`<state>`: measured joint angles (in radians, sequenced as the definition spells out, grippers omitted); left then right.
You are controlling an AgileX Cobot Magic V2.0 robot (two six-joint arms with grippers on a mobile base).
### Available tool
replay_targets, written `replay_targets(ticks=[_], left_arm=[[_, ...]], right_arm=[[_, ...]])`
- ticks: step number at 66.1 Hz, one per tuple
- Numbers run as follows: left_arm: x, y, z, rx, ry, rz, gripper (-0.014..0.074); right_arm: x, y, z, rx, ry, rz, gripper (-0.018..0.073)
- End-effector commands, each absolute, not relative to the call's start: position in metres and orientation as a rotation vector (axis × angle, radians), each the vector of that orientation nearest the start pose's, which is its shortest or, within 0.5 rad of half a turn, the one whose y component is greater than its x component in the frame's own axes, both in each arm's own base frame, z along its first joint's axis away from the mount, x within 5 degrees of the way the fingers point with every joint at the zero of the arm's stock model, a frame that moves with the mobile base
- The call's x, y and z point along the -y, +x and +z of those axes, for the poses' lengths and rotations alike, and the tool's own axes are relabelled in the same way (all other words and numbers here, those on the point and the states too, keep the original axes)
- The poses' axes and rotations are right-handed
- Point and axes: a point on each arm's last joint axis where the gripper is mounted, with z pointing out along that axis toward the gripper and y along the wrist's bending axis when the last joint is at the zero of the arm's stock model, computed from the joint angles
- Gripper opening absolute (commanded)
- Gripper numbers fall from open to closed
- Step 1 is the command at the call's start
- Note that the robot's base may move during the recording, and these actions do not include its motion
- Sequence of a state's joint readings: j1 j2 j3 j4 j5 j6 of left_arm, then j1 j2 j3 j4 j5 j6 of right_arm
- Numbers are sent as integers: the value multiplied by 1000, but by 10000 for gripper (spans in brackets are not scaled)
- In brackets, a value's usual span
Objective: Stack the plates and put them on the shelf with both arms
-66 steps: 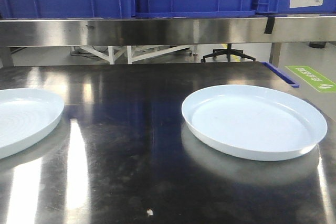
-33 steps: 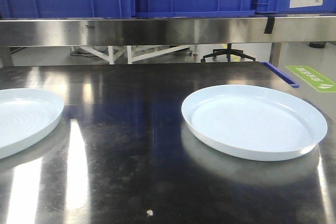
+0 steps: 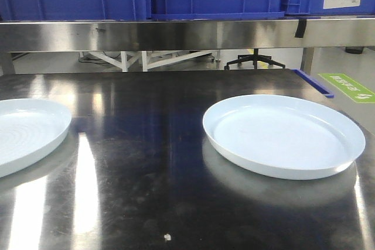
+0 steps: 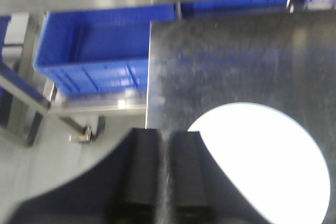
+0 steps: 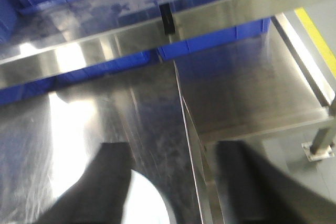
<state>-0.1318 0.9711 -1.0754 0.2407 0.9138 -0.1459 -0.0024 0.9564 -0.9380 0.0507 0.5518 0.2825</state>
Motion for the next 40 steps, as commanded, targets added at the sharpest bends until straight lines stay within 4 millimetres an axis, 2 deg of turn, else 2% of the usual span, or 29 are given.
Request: replay_targets(ticks=[1,6,12,18,40], left_arm=[[9,193,384,-2257,69,148,427],[10,205,361,-2347,73,168,498],[12,219,333,-2452,77,180,489],[14,231,317,-2514,74,185,475],[20,256,293,-2569,88,160,475]], right_arm=[[-2,197,391,-1954,302,233,559],[-2,196,389,-1975,305,231,553],[-2,195,387,-1997,307,229,550],[-2,195,386,-2010,309,228,550],[-2,194,386,-2012,309,228,550]])
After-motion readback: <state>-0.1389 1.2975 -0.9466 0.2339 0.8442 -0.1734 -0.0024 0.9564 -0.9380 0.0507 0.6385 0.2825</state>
